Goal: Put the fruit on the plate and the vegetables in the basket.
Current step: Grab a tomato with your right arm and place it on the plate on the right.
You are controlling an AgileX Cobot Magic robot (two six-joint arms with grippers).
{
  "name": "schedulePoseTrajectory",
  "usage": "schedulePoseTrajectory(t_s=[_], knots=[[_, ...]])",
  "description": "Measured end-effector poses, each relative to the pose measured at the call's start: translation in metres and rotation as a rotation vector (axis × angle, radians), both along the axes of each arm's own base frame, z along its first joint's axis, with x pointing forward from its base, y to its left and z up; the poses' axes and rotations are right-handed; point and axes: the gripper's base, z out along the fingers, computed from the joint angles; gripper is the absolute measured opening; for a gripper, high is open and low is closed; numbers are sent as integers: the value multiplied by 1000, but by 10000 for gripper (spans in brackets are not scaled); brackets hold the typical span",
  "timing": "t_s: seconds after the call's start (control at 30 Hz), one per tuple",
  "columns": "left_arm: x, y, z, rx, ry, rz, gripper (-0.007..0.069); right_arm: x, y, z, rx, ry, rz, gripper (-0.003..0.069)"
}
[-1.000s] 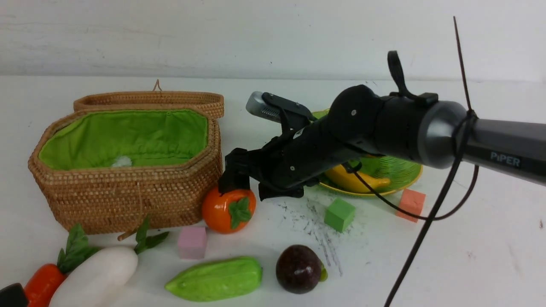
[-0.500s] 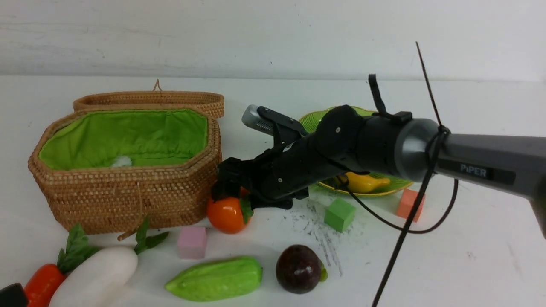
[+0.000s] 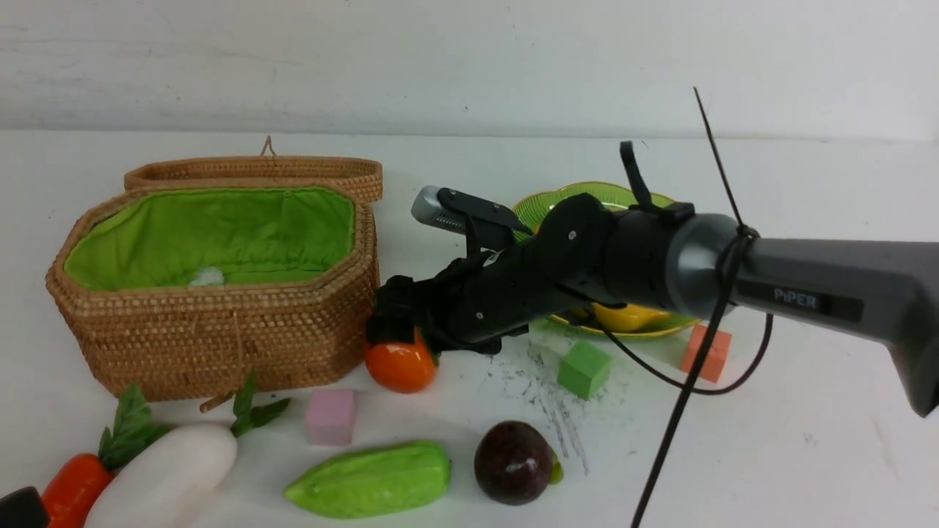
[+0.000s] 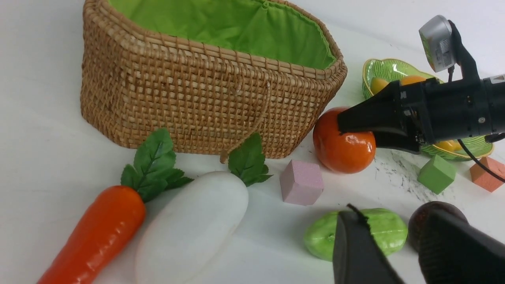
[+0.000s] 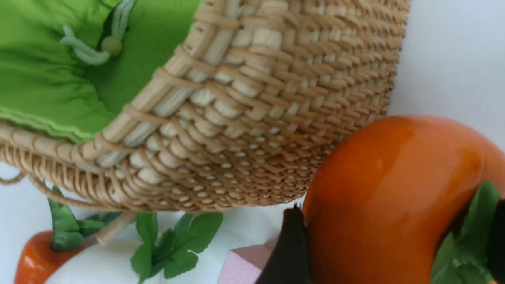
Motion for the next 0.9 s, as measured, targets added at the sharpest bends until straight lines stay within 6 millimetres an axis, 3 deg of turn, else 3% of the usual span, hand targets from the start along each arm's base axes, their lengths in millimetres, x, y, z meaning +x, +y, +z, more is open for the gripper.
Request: schedulePoseTrajectory(t_s=[0.23, 0.6, 0.7, 0.8, 0.9], knots=[[0, 0, 0, 0, 0, 0, 239, -4, 1, 0, -42, -24, 112, 478], [0, 0, 0, 0, 0, 0, 239, -11, -7, 7, -87, -10, 250, 475], [0, 0, 0, 0, 0, 0, 239, -12, -19, 17, -97, 5, 270, 376], [0, 0, 0, 0, 0, 0, 239, -8, -30, 28, -93, -9, 252, 372], [0, 0, 0, 0, 0, 0, 239, 1, -56, 53, -74, -57, 193, 372]])
